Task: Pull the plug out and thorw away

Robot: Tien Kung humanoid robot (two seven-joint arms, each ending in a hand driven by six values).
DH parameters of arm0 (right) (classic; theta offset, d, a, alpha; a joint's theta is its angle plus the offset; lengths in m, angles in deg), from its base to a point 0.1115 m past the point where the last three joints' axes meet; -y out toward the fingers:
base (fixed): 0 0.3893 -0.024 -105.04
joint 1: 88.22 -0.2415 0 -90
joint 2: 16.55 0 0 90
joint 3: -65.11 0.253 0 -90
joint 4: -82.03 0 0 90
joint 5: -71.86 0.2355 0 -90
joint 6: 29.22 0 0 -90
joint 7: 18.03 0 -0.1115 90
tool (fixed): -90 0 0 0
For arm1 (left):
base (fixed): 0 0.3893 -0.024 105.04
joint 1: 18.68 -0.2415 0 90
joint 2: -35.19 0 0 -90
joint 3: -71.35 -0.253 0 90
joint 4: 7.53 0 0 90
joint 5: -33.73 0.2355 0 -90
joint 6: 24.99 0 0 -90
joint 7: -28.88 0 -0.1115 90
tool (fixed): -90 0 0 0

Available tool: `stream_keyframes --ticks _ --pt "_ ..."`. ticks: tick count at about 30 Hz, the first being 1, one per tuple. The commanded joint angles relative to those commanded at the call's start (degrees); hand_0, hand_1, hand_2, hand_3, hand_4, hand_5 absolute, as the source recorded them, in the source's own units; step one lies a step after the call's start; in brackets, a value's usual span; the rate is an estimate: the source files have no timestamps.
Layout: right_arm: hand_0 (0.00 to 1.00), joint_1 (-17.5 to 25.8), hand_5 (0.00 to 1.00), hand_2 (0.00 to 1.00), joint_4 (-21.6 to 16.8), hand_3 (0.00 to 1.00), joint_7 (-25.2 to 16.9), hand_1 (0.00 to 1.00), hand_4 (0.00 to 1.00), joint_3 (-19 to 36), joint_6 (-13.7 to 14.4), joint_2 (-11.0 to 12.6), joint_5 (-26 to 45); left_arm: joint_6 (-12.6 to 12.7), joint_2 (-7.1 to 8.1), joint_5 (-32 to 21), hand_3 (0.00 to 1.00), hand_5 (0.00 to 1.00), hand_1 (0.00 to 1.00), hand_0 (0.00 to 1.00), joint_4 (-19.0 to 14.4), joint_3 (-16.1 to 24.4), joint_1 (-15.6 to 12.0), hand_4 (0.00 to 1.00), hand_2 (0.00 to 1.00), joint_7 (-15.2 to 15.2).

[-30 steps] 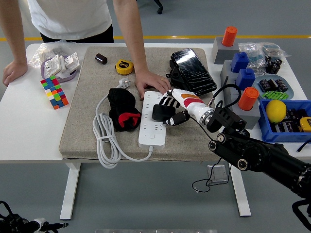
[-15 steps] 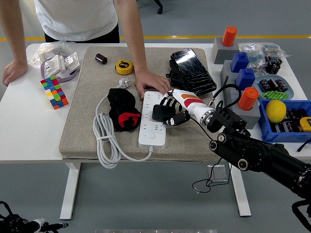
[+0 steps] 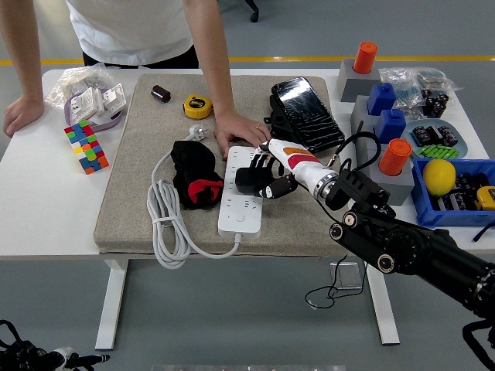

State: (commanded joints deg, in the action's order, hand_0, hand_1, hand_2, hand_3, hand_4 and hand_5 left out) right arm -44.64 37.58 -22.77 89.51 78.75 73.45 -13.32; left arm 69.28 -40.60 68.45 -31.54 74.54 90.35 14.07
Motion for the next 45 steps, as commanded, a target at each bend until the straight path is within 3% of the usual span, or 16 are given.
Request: stream_keyframes --ticks 15,24,33,34,39,40,45 --pt "0.282 1.04 0.002 0.393 -1.24 0.484 -0.61 0.301 0.931 2.97 0.21 0.18 -0.59 -0.02 0.0 -0.01 0.669 0.689 0.666 0.531 -0.04 -0.03 0.17 0.839 0.692 0.01" --pt "0.28 4.82 0.002 0.389 -5.99 0.484 -0.43 0.297 0.923 10.0 0.13 3.38 -3.47 0.16 0.14 -0.49 0.668 0.689 0.666 0.532 0.11 -0.22 -0.08 0.838 0.692 0.11" --pt "0.279 7.25 0.002 0.386 -5.89 0.485 0.29 0.294 0.92 14.3 -0.59 5.1 -5.47 0.26 0.07 -0.79 0.668 0.69 0.666 0.532 -0.04 -0.46 0.24 0.839 0.692 0.35" --pt "0.307 7.43 0.002 0.432 -5.79 0.52 0.29 0.355 0.929 14.49 -0.7 5.16 -5.42 0.23 0.05 -0.71 0.668 0.69 0.666 0.534 -0.02 -0.42 0.29 0.838 0.692 0.3" --pt "0.307 8.02 0.002 0.432 -5.13 0.52 0.38 0.355 0.929 14.62 -1.49 5.21 -6.12 0.19 0.06 -0.58 0.668 0.69 0.666 0.534 -0.04 -0.35 0.32 0.838 0.692 0.24" --pt "0.329 8.13 0.063 0.49 -4.95 0.554 0.41 0.478 0.914 14.56 -1.57 5.19 -6.22 0.2 0.06 -0.58 0.668 0.691 0.665 0.534 -0.03 -0.35 0.29 0.838 0.692 0.24" --pt "0.329 8.32 0.063 0.49 -4.11 0.554 1.1 0.478 0.914 14.37 -2.34 5.13 -6.61 0.21 0.03 -0.61 0.668 0.691 0.665 0.534 0.02 -0.35 0.14 0.838 0.692 0.23"
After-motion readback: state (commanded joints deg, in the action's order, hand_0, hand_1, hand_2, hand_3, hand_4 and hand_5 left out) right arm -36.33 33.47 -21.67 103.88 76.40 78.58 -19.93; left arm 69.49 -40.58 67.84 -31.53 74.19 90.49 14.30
